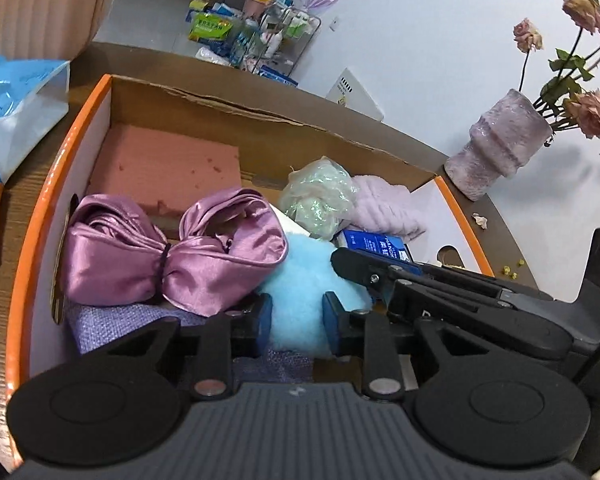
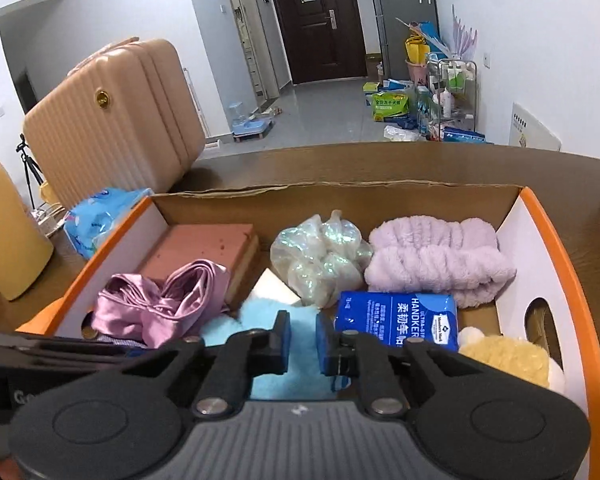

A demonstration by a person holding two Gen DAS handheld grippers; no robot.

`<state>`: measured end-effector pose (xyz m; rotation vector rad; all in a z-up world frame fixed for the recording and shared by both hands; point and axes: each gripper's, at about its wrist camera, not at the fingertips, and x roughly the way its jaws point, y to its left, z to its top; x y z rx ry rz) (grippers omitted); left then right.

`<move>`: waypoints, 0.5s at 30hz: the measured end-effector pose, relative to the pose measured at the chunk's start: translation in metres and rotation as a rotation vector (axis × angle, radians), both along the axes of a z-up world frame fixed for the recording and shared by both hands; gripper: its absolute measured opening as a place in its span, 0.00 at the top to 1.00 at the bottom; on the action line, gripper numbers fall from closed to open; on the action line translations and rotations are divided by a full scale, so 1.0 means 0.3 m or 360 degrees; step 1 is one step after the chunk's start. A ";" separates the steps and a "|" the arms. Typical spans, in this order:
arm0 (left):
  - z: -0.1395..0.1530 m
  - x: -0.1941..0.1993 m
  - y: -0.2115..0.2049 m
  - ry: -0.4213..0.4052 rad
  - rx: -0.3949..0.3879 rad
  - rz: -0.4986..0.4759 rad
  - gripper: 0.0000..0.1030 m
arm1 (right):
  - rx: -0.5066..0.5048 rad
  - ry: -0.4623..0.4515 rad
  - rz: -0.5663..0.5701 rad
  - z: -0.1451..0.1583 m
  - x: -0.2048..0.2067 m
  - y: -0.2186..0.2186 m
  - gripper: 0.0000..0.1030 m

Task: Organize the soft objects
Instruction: 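Carry the plush into the box and open the right gripper, then move the right gripper to the clear packet while the left approaches the white sponge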

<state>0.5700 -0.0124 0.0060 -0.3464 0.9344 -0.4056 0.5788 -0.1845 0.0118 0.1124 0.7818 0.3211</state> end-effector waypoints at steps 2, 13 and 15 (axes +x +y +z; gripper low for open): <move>0.003 -0.007 0.003 -0.0016 0.0000 0.0012 0.69 | 0.0008 -0.0009 -0.0001 0.009 -0.009 0.001 0.85; 0.341 -0.322 0.082 -0.0366 0.0163 0.0024 0.52 | -0.0106 -0.0291 0.0050 0.345 -0.278 -0.081 0.63; 0.381 -0.400 0.092 -0.0448 0.0248 0.0041 0.43 | -0.0159 -0.0348 0.0056 0.396 -0.349 -0.112 0.52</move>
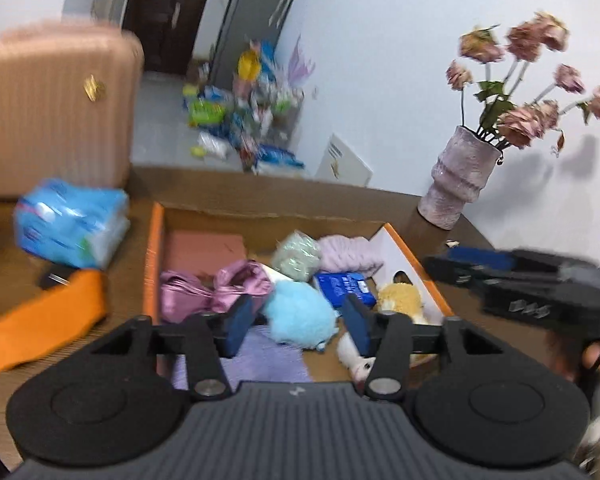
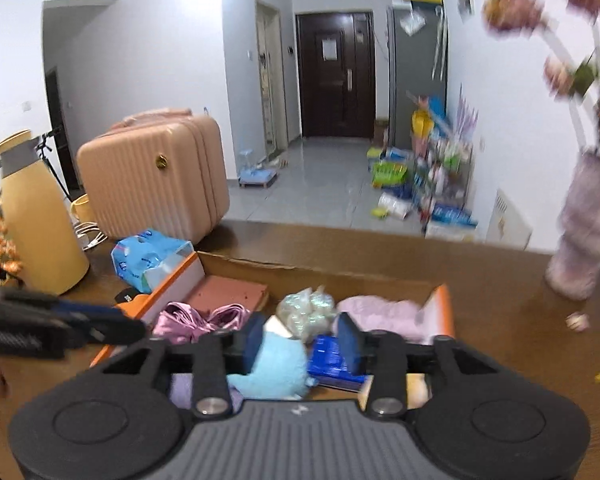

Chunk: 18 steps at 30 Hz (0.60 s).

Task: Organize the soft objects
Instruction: 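Move the right gripper to the clear packet while the left approaches the white sponge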

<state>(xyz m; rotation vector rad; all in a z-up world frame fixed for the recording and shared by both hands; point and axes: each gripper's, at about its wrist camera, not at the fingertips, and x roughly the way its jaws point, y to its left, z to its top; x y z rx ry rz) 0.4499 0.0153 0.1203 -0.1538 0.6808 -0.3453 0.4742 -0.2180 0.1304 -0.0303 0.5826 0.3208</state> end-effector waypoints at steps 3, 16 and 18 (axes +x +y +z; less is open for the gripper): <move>0.044 -0.122 0.006 -0.0121 0.0139 0.0063 0.27 | -0.0039 -0.0104 -0.0011 0.058 -0.118 -0.053 0.38; 0.132 -0.489 -0.022 -0.0537 0.0378 0.0241 0.02 | -0.0037 -0.0375 -0.0091 0.138 -0.471 -0.141 0.19; 0.087 -0.575 -0.029 -0.0650 0.0454 0.0324 0.01 | -0.0031 -0.0429 -0.0109 0.111 -0.540 -0.152 0.16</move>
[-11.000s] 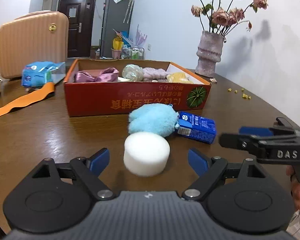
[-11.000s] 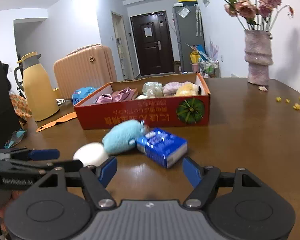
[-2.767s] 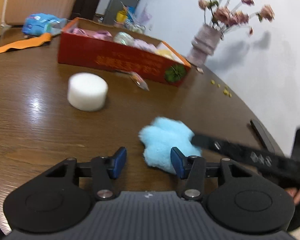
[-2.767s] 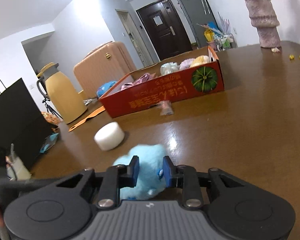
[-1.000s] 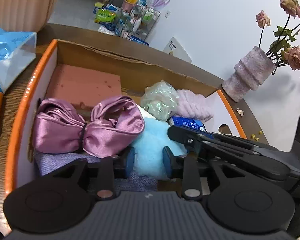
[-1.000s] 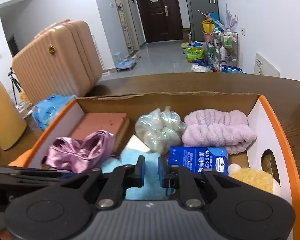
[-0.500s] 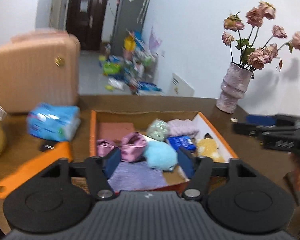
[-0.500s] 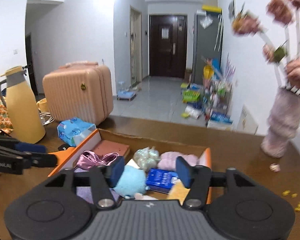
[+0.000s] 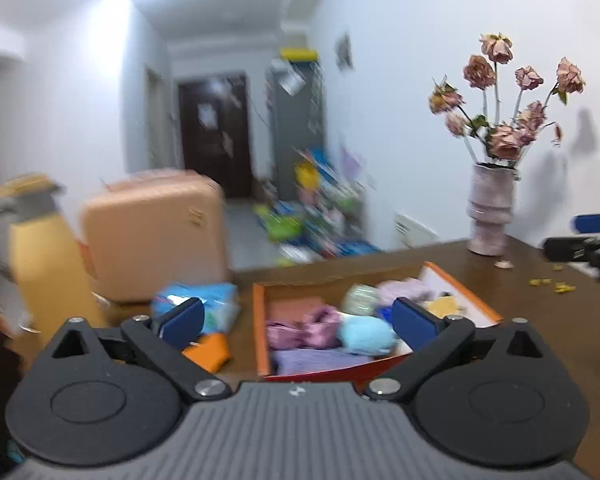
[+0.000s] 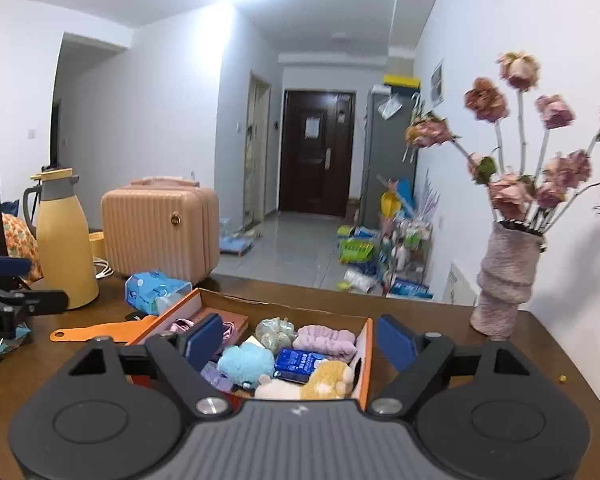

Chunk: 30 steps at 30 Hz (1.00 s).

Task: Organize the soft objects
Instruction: 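Move the right gripper to the clear packet while the left approaches the white sponge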

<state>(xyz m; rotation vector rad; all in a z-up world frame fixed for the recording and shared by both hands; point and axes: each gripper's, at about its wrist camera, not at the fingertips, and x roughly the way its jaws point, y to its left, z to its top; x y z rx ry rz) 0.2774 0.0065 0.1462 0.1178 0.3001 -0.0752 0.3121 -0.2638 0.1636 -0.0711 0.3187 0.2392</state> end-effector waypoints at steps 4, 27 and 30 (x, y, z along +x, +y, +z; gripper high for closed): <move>-0.119 -0.165 -0.007 0.0009 -0.0043 -0.0013 0.01 | -0.0010 -0.0048 -0.0022 -0.105 -0.150 -0.011 0.15; -0.410 -0.353 -0.021 0.0345 -0.0231 -0.0069 0.01 | 0.0170 0.0282 -0.0019 -0.492 -0.479 0.027 0.25; -0.431 -0.260 -0.031 0.0374 -0.0204 -0.0076 0.04 | 0.0164 0.0330 -0.0021 -0.498 -0.378 0.034 0.30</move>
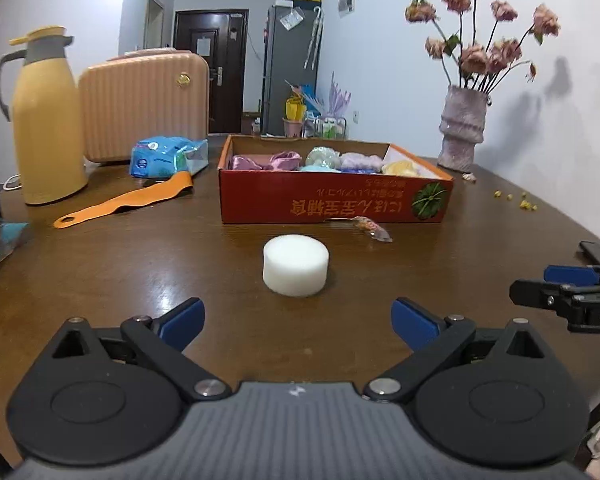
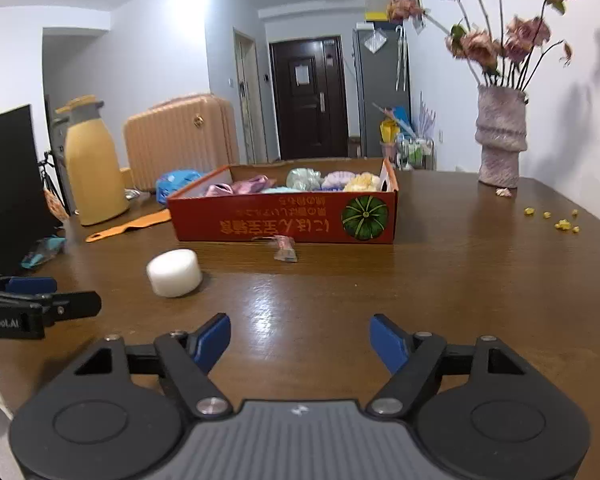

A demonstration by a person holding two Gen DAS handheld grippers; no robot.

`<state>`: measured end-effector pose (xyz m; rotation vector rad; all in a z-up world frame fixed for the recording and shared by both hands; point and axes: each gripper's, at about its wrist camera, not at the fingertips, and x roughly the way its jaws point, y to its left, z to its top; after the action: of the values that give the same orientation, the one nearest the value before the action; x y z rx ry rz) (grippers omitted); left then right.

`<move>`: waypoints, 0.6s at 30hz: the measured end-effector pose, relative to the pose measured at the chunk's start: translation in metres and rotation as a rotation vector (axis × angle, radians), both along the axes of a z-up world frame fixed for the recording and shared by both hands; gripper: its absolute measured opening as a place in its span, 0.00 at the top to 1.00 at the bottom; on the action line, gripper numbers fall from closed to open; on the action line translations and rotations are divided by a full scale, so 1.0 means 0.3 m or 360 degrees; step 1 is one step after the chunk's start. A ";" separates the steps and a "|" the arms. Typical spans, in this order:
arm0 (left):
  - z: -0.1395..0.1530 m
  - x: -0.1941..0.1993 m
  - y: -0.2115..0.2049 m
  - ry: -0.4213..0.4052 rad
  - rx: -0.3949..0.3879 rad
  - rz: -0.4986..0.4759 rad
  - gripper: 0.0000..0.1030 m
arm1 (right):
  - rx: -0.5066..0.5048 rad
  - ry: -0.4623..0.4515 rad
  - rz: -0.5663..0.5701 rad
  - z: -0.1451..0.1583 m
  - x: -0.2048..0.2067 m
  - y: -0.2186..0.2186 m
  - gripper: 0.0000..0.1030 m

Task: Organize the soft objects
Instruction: 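Move the right gripper to the clear packet while the left approaches the white sponge, then grasp the clear packet with the right gripper while the left grasps the white sponge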

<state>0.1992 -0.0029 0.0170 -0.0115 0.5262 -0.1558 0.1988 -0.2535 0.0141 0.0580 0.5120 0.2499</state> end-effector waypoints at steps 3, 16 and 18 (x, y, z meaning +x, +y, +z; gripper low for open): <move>-0.024 0.104 -0.013 0.0021 0.0010 -0.0026 0.10 | -0.0003 0.0034 0.0033 -0.008 0.124 0.017 0.35; -0.105 0.399 -0.005 0.0200 -0.0090 -0.0105 0.45 | -0.0131 0.0198 0.0186 -0.061 0.659 0.204 0.55; -0.098 0.406 0.000 0.0190 -0.0106 -0.0111 0.45 | -0.0151 0.0227 0.0196 -0.076 0.697 0.228 0.67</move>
<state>0.3212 -0.0030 -0.0123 -0.0678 0.6409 -0.2417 0.4080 -0.1850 -0.0088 -0.0488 0.6697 0.3433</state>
